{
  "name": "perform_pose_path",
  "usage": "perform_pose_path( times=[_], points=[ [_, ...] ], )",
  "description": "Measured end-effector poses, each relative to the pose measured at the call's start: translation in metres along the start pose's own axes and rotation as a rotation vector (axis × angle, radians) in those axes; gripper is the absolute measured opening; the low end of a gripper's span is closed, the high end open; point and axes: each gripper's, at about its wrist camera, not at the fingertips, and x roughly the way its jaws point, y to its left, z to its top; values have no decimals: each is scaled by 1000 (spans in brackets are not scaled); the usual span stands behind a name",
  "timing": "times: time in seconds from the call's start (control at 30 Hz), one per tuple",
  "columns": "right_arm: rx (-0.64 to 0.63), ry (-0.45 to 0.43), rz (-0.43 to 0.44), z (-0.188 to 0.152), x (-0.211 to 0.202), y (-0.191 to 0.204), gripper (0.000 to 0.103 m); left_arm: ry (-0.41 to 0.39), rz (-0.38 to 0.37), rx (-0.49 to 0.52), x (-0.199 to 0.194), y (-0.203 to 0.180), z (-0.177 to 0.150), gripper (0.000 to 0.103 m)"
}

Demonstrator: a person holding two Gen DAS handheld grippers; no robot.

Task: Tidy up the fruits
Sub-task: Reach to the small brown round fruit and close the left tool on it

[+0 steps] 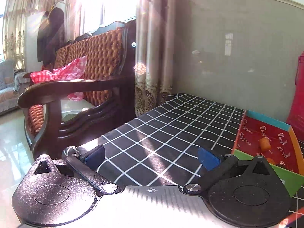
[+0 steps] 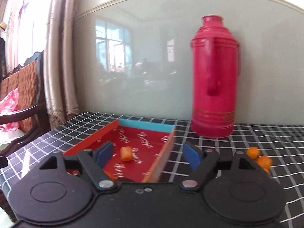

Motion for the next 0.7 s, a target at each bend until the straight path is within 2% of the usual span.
perform_pose_path(
  times=[0.07,0.17,0.27,0.37,0.47,0.6,0.7],
  points=[
    [11,-14,-60,1,-8,-16,84,-14,-40,26,-6,-15,0,103],
    [36,-23,-169,-2,-21,-43,85,-42,-117,66,-15,-39,-2,103],
    [64,-38,-311,-9,-35,-71,97,-69,-209,119,-25,-70,-5,103],
    [99,-47,-443,-11,-50,-102,97,-117,-330,185,-40,-100,-11,103],
    [143,-87,-537,-13,-69,-131,97,-158,-460,269,-56,-134,-21,103],
    [192,-123,-681,-21,-90,-162,97,-130,-637,357,-70,-182,-37,103],
    [264,-124,-709,-27,-99,-185,97,-87,-719,410,-73,-220,-47,102]
  ],
)
